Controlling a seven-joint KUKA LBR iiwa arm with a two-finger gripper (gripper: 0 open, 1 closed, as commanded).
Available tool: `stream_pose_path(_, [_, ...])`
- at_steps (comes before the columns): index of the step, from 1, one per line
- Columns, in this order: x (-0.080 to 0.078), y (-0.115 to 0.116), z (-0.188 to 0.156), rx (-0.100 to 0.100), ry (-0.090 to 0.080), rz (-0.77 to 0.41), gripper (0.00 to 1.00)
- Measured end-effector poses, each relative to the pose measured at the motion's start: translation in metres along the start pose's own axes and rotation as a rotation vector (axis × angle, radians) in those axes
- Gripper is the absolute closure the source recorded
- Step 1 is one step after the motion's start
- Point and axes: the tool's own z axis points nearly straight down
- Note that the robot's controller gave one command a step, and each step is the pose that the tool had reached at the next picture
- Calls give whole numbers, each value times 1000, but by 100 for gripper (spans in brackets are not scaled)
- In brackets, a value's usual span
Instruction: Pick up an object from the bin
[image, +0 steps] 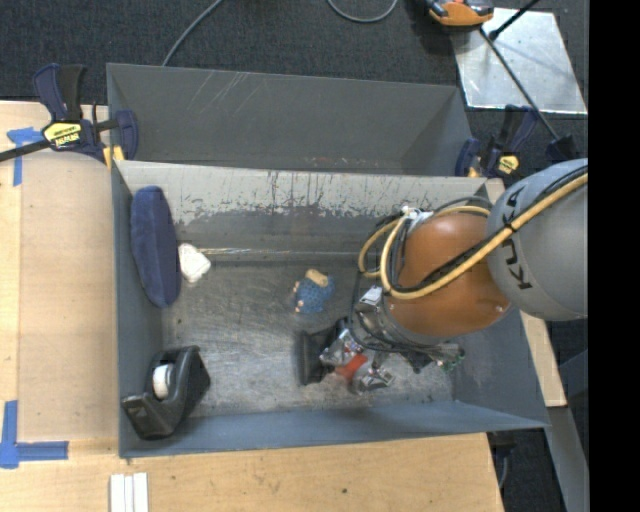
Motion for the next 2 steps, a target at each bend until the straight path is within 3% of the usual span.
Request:
stream_pose_path(1, [2,-12,-115,-6,17,14,100])
stream_pose_path(2, [-6,-19,-171,-6,17,39,100])
